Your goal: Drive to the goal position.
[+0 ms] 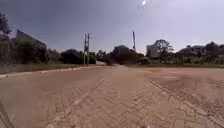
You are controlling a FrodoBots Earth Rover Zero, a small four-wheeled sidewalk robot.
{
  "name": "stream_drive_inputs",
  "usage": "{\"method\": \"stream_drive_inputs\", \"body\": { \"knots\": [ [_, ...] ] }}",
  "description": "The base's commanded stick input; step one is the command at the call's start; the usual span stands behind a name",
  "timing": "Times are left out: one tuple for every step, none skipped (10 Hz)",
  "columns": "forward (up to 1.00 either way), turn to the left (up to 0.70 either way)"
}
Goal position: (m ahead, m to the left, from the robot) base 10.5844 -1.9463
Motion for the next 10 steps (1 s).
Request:
{"method": "stream_drive_inputs", "body": {
  "knots": [
    [0.3, 0.0],
    [0.3, 0.0],
    [0.3, 0.0],
    [0.3, 0.0],
    [0.3, 0.0],
    [0.3, 0.0],
    [0.3, 0.0],
    [0.3, 0.0],
    [0.3, 0.0],
    [0.3, 0.0]
  ]
}}
